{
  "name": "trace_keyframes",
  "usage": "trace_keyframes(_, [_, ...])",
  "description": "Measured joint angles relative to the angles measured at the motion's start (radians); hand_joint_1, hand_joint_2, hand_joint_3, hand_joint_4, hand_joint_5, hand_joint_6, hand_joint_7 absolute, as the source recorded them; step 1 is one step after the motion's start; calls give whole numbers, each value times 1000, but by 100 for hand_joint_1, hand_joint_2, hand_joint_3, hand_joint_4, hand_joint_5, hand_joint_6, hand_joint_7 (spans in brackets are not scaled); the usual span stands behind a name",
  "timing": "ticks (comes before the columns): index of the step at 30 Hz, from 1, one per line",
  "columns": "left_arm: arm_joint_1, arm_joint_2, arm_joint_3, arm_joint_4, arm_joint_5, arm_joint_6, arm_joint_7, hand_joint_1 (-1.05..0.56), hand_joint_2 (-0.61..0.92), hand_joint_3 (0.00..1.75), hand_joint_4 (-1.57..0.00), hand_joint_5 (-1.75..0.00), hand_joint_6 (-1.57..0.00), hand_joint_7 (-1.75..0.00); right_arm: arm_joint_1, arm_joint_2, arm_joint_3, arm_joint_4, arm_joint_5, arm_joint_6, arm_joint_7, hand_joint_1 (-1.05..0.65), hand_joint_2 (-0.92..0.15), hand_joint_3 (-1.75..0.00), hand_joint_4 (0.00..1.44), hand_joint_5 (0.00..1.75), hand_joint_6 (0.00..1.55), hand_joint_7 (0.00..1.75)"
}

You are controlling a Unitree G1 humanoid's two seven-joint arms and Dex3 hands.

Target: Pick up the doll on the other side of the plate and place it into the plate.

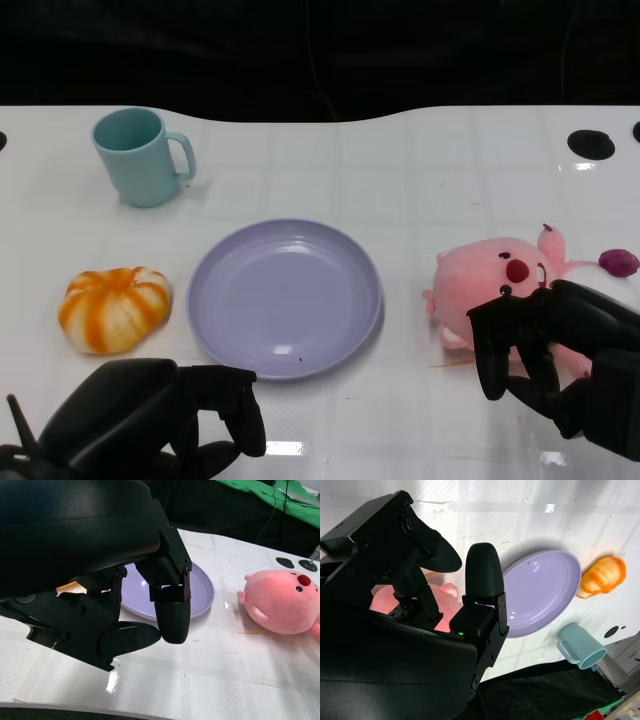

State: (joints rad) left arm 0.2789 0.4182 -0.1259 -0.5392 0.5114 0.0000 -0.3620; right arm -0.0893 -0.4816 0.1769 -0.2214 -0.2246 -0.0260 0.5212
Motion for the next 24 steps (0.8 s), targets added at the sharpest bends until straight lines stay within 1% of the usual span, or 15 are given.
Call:
trace_keyframes(21, [0,0,0,-2,0,-2,0,-18,72,66,-72,-142,-77,-109,-1,0,0,3,2,-10,0,-4,-36,-133,87,175,77,150])
trace_keyframes(23, [0,0,0,-2,0,-3,0,-18,72,66,-72,-142,-77,-108,-1,0,0,3,2,-10,0,-3,-36,-133,87,175,77,149])
trace_keyframes(24, [0,0,0,-2,0,-3,0,-19,72,67,-71,-142,-77,-108,-1,0,0,3,3,-9,0,-2,-37,-133,86,175,78,145])
